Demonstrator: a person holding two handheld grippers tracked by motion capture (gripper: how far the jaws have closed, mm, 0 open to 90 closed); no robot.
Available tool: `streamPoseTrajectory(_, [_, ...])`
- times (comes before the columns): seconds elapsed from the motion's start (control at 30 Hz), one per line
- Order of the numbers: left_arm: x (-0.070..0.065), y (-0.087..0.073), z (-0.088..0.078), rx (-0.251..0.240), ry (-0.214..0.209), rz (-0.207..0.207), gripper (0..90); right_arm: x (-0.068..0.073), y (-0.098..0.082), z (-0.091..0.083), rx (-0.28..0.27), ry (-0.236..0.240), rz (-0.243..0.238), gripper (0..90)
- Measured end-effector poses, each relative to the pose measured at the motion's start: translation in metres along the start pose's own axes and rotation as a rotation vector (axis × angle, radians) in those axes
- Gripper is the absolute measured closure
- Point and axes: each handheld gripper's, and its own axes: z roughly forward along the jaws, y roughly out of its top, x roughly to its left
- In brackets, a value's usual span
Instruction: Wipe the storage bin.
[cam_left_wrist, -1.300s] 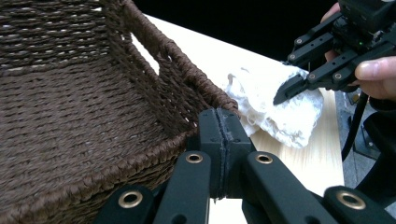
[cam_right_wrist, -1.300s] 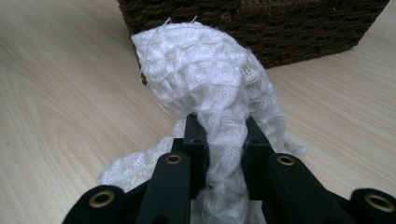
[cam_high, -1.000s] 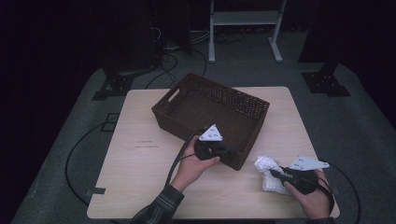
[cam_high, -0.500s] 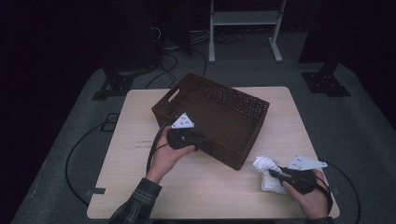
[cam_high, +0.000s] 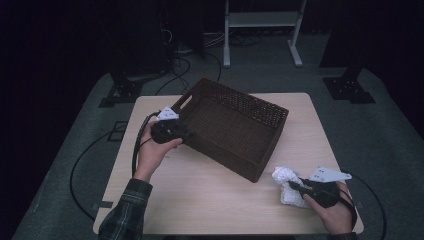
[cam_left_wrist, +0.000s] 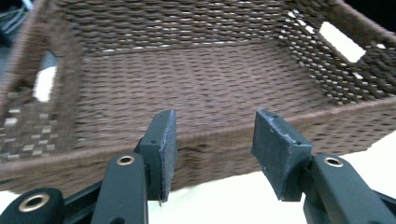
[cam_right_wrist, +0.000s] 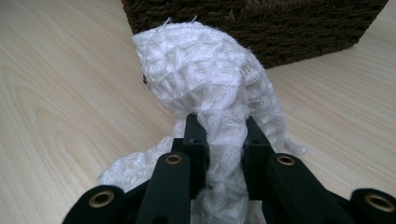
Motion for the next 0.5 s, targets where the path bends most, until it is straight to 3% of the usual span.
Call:
streamPoseTrajectory(0.27, [0.033, 0.01, -0.01, 0.003, 0.062, -0.01, 49.1, -0.001, 0.0, -0.001, 0.001, -0.003, 0.001, 76.4])
streamPoseTrajectory(0.5, [0.064, 0.018, -0.008, -0.001, 0.122, -0.022, 50.2, -0.002, -0.001, -0.001, -0.002, -0.005, 0.002, 76.4])
